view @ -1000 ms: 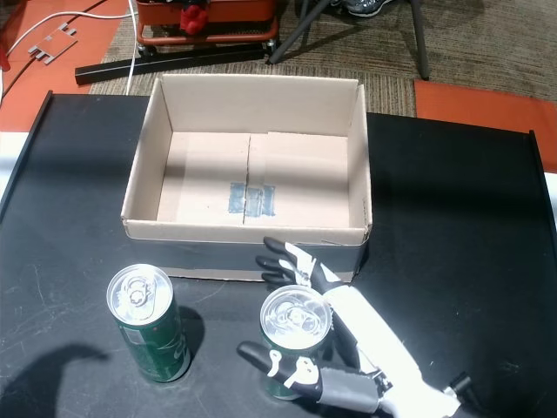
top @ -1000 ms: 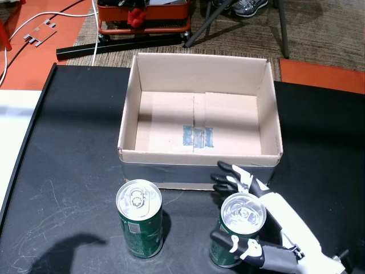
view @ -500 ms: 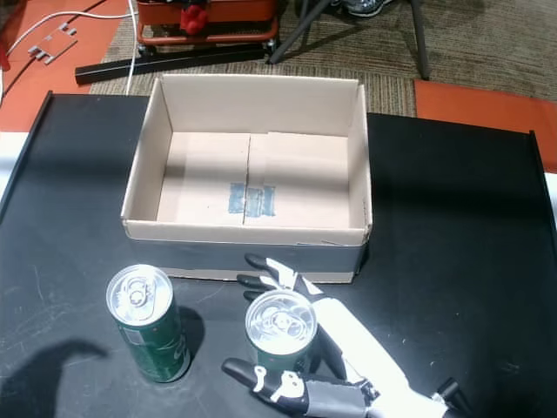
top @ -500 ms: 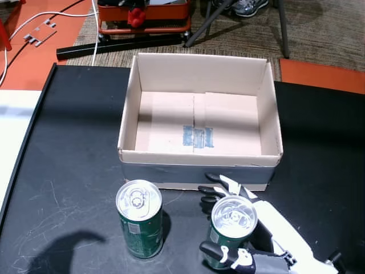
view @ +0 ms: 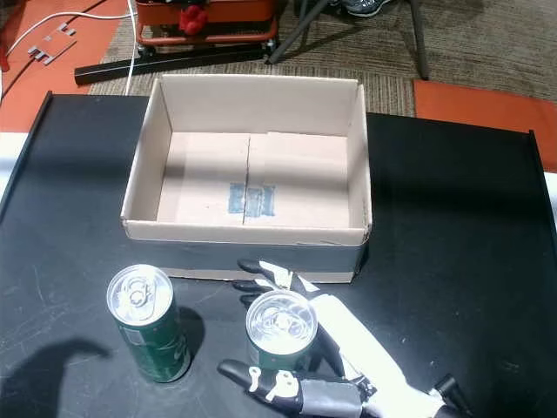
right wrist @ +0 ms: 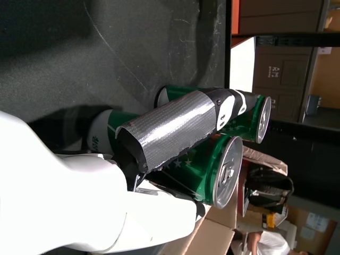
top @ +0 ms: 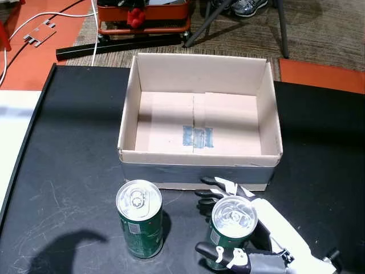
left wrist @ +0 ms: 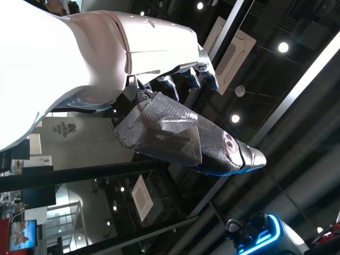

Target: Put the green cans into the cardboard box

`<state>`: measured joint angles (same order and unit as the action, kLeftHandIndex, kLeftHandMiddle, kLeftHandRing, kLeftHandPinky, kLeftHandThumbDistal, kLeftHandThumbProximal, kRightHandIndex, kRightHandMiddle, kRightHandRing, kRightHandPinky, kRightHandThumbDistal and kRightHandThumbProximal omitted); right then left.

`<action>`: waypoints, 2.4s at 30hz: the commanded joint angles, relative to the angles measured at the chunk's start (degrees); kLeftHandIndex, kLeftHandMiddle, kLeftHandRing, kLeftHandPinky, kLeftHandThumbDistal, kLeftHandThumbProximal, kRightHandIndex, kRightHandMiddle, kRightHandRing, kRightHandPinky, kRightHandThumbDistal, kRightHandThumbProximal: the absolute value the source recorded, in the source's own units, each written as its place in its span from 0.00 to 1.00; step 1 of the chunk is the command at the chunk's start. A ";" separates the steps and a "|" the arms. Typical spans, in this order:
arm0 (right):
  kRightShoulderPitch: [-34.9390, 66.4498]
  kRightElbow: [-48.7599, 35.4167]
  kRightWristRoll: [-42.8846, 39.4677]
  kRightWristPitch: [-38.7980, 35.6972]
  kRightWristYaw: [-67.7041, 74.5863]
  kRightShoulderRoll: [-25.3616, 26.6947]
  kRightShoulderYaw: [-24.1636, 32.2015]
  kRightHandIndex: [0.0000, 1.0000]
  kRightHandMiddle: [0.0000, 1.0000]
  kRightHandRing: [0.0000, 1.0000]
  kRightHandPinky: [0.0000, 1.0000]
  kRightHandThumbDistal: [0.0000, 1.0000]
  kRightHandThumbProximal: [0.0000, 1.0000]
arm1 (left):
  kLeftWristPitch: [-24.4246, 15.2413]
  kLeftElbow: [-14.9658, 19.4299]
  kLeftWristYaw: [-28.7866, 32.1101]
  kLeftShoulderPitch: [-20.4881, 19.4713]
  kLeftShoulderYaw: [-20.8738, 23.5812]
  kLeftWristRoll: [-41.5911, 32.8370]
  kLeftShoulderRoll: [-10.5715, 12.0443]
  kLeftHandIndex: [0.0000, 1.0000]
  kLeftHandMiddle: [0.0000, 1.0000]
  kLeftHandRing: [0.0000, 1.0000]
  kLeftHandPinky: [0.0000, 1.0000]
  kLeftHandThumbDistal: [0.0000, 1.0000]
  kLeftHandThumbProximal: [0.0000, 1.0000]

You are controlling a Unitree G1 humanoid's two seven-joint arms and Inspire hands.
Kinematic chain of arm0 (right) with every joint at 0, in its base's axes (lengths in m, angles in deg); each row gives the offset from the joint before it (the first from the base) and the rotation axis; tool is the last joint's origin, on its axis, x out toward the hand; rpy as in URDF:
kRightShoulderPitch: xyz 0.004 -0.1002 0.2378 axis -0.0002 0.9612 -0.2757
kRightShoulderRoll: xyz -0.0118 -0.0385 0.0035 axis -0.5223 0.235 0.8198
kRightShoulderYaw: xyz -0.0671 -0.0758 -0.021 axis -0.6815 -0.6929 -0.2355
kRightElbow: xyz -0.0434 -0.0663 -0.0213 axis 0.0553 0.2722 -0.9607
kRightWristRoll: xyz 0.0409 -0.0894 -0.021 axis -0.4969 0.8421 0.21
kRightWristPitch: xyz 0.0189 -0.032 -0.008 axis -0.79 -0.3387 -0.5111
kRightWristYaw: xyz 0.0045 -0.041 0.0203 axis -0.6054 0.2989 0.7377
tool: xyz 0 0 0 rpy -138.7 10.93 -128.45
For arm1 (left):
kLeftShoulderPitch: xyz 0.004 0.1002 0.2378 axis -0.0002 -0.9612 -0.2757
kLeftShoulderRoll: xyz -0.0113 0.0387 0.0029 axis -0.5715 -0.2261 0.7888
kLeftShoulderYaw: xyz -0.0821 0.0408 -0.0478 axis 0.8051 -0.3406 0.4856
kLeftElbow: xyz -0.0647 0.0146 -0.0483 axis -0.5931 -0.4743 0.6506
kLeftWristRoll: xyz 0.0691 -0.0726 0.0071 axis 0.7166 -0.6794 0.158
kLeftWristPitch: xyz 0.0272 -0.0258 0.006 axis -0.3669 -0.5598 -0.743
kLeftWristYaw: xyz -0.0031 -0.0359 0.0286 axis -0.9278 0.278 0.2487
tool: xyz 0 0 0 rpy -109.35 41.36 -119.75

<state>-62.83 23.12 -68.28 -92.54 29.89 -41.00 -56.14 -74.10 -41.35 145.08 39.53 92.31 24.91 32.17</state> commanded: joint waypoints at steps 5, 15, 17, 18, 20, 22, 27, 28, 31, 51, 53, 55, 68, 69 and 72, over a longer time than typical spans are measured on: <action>-0.10 1.43 0.28 -0.83 0.29 0.00 -0.10 0.76 0.80 0.84 0.92 1.00 0.50 | -0.25 0.62 -0.03 -0.56 0.39 0.06 1.08 0.64 0.77 0.88 0.86 0.86 0.58; -0.23 2.26 -1.17 0.15 -1.43 -0.36 -0.19 0.79 0.78 0.82 0.90 1.00 0.50 | -0.30 0.37 0.30 -0.53 0.40 -0.06 1.18 0.65 0.78 0.89 0.87 0.87 0.60; -0.23 2.33 -1.23 0.32 -1.65 -0.38 -0.23 0.79 0.79 0.82 0.90 1.00 0.50 | -0.32 0.51 0.17 -0.69 0.41 0.02 1.21 0.65 0.78 0.88 0.86 0.88 0.61; -0.19 2.28 -1.28 0.43 -1.75 -0.39 -0.24 0.79 0.79 0.82 0.90 1.00 0.50 | -0.30 0.57 0.21 -0.71 0.42 0.00 1.16 0.65 0.78 0.88 0.86 0.89 0.62; -0.24 2.53 -1.49 0.29 -2.02 -0.50 -0.19 0.79 0.79 0.82 0.90 1.00 0.50 | -0.38 0.58 0.31 -0.56 0.38 -0.07 1.24 0.65 0.78 0.88 0.87 0.89 0.63; -0.29 2.67 -1.80 0.37 -2.40 -0.58 -0.19 0.79 0.79 0.82 0.90 1.00 0.50 | -0.17 0.81 0.00 -0.72 0.24 -0.12 1.29 0.65 0.77 0.88 0.86 0.91 0.61; -0.63 3.73 -2.64 0.26 -3.37 -0.90 -0.08 0.77 0.77 0.81 0.90 1.00 0.50 | 0.04 1.16 -0.22 -0.94 0.14 -0.24 1.28 0.65 0.78 0.89 0.86 0.91 0.61; -0.71 4.01 -2.85 0.14 -3.61 -1.00 -0.03 0.76 0.77 0.81 0.89 1.00 0.50 | 0.25 1.23 -0.24 -1.00 0.12 -0.36 1.18 0.65 0.78 0.89 0.86 0.91 0.61; -0.71 4.12 -2.92 0.39 -3.63 -1.13 0.02 0.75 0.76 0.80 0.88 1.00 0.49 | 0.42 1.14 -0.07 -0.98 0.15 -0.56 1.11 0.65 0.78 0.89 0.86 0.94 0.64; -1.92 7.14 -5.06 -0.87 -4.68 -3.47 2.03 0.60 0.60 0.63 0.68 1.00 0.37 | 1.29 1.29 -0.08 -1.45 0.12 -1.14 1.09 0.65 0.77 0.89 0.85 0.87 0.58; -2.18 7.71 -5.06 -1.45 -4.62 -3.66 2.30 0.58 0.58 0.61 0.66 1.00 0.37 | 1.73 1.47 -0.18 -1.53 0.02 -1.35 0.94 0.65 0.77 0.89 0.85 0.89 0.58; -2.48 8.32 -5.02 -1.91 -4.55 -3.80 2.51 0.58 0.56 0.58 0.63 1.00 0.36 | 1.69 1.57 -0.28 -1.47 0.05 -1.21 1.13 0.65 0.76 0.88 0.86 0.89 0.59; -3.00 9.30 -5.03 -2.64 -4.44 -4.24 3.12 0.51 0.48 0.51 0.56 1.00 0.36 | 2.08 1.34 0.00 -1.46 0.28 -1.46 1.29 0.65 0.76 0.88 0.85 0.86 0.57; -3.06 9.32 -5.20 -2.52 -4.62 -4.30 3.19 0.50 0.48 0.50 0.56 1.00 0.36 | 2.23 1.31 -0.02 -1.45 0.28 -1.61 1.25 0.65 0.76 0.88 0.85 0.85 0.57; -3.12 9.37 -5.64 -2.24 -5.14 -4.48 3.42 0.48 0.46 0.48 0.52 1.00 0.35 | 2.26 1.62 -0.41 -1.52 0.05 -1.48 1.38 0.65 0.75 0.88 0.85 0.86 0.58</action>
<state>-65.87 32.03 -73.37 -94.55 25.08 -45.23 -52.99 -72.11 -40.36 144.89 38.68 92.23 23.94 32.29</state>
